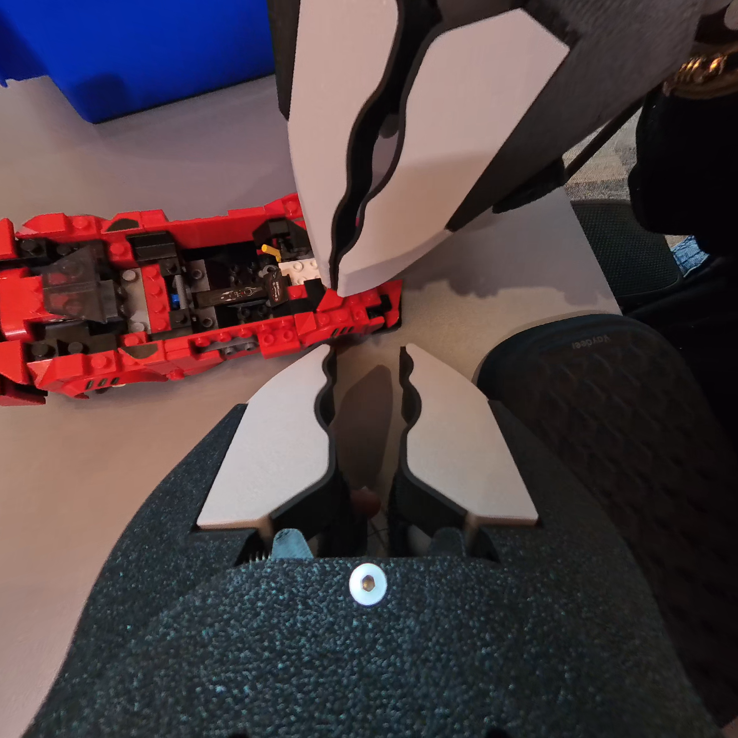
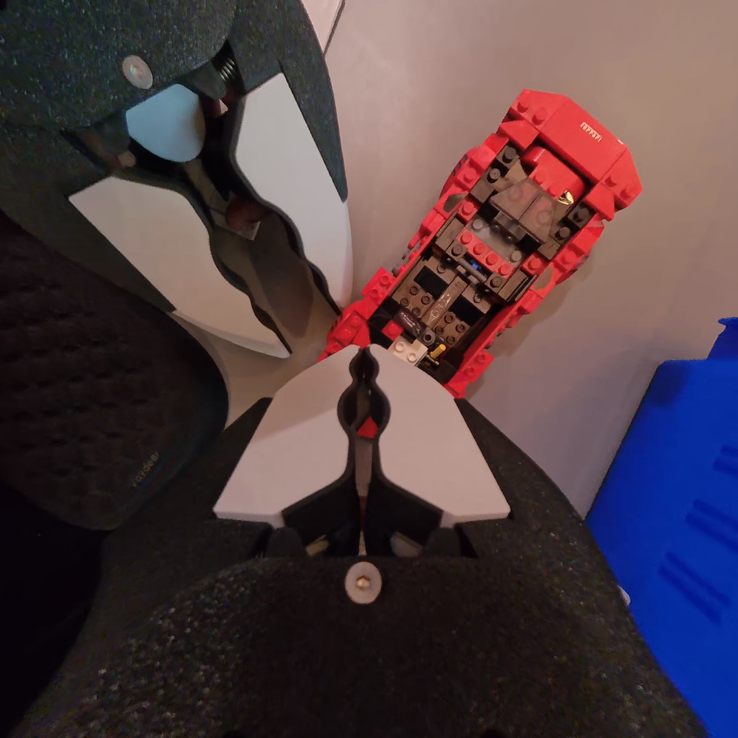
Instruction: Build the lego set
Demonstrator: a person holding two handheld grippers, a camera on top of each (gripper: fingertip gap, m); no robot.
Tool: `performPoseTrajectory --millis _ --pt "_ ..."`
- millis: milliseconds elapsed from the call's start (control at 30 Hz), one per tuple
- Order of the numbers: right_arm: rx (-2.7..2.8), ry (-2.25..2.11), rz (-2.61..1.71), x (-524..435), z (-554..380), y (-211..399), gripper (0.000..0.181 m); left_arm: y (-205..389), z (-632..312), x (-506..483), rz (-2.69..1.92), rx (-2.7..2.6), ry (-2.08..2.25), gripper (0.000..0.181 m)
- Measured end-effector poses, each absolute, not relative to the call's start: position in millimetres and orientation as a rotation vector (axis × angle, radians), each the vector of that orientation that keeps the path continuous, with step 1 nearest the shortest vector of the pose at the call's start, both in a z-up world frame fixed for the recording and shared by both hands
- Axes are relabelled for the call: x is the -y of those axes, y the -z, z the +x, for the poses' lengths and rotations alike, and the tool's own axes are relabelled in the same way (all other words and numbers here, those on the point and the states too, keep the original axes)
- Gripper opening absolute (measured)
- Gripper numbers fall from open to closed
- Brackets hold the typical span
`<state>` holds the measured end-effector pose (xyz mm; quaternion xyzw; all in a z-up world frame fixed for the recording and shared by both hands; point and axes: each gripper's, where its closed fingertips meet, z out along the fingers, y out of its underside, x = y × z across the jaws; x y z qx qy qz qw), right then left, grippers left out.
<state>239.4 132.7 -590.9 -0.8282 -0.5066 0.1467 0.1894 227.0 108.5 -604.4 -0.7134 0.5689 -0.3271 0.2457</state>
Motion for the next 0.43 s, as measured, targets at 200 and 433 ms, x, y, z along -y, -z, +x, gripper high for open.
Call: performPoseTrajectory --millis 200,433 --pt "1.434 -0.424 -2.322 -130.0 238.0 587.4 0.000 604.5 227.7 -108.1 -1.943 -1.557 0.893 0.029" --pt "1.569 -0.418 -2.232 -134.3 232.4 585.9 0.000 603.4 227.4 -109.1 -1.941 -1.551 0.891 0.029"
